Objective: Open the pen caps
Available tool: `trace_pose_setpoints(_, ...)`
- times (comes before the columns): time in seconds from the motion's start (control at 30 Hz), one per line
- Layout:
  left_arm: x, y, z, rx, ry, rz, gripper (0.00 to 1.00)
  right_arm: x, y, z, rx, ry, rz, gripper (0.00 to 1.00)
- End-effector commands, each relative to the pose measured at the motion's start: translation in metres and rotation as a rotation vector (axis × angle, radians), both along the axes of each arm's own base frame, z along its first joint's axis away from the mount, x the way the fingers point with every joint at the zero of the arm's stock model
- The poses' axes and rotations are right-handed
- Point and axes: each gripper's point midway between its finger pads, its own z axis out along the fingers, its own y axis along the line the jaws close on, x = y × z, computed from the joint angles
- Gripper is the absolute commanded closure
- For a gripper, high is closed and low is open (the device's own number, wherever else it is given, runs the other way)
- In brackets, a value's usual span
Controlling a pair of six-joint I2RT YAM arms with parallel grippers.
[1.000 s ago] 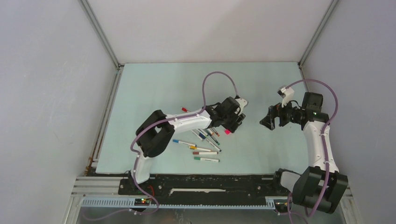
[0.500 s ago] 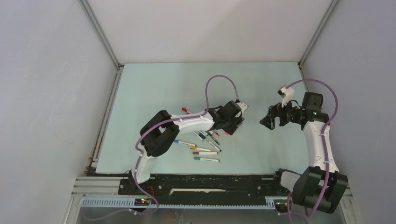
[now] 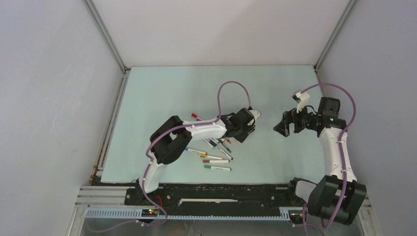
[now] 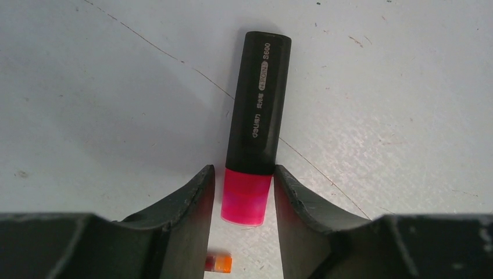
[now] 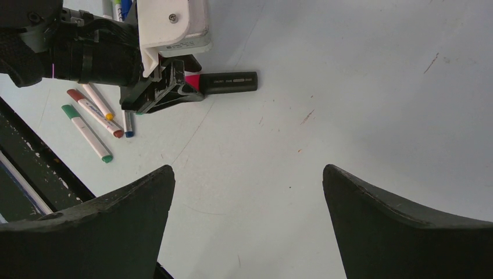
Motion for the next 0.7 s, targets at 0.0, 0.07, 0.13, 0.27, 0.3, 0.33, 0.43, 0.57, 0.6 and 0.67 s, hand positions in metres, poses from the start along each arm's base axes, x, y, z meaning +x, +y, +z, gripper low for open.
trace_pose_setpoints(0.0,-0.002,-0.002,-0.007,0.006,-0.008,-0.003,0.57,0.009,-0.001,0.019,-0.009,-0.069,0.000,0.00)
trace_pose_setpoints(0.07,-0.003,-0.001,-0.008,0.008,-0.005,-0.006,0.60,0.009,-0.001,0.018,-0.007,-0.068,0.000,0.00)
trace_pose_setpoints(0.13,-0.004,-0.001,-0.009,0.008,-0.004,-0.007,0.65,0.009,0.000,0.018,-0.007,-0.068,0.002,0.00)
trace_pose_setpoints(0.27,-0.002,-0.001,0.005,-0.027,-0.029,0.002,0.77,0.008,0.002,0.018,0.000,-0.062,0.012,0.00)
trace_pose_setpoints(0.3,-0.001,-0.002,0.012,-0.046,-0.038,0.008,0.80,0.007,0.003,0.017,0.002,-0.060,0.018,0.00)
trace_pose_setpoints(0.33,-0.001,-0.003,0.020,-0.070,-0.048,0.013,0.83,0.007,0.005,0.017,0.007,-0.057,0.025,0.00)
trace_pose_setpoints(0.43,0.001,-0.006,0.049,-0.151,-0.084,0.028,0.87,0.005,0.015,0.015,0.034,-0.040,0.062,0.00)
trace_pose_setpoints(0.57,0.001,-0.008,0.084,-0.277,-0.117,0.049,0.88,0.001,0.040,0.018,0.206,0.050,0.094,0.00)
trace_pose_setpoints(0.6,0.000,-0.008,0.090,-0.307,-0.124,0.054,0.88,0.004,0.045,0.018,0.273,0.081,0.081,0.00)
trace_pose_setpoints(0.67,-0.002,-0.009,0.104,-0.370,-0.135,0.064,0.90,0.018,0.049,0.015,0.369,0.139,0.005,0.00)
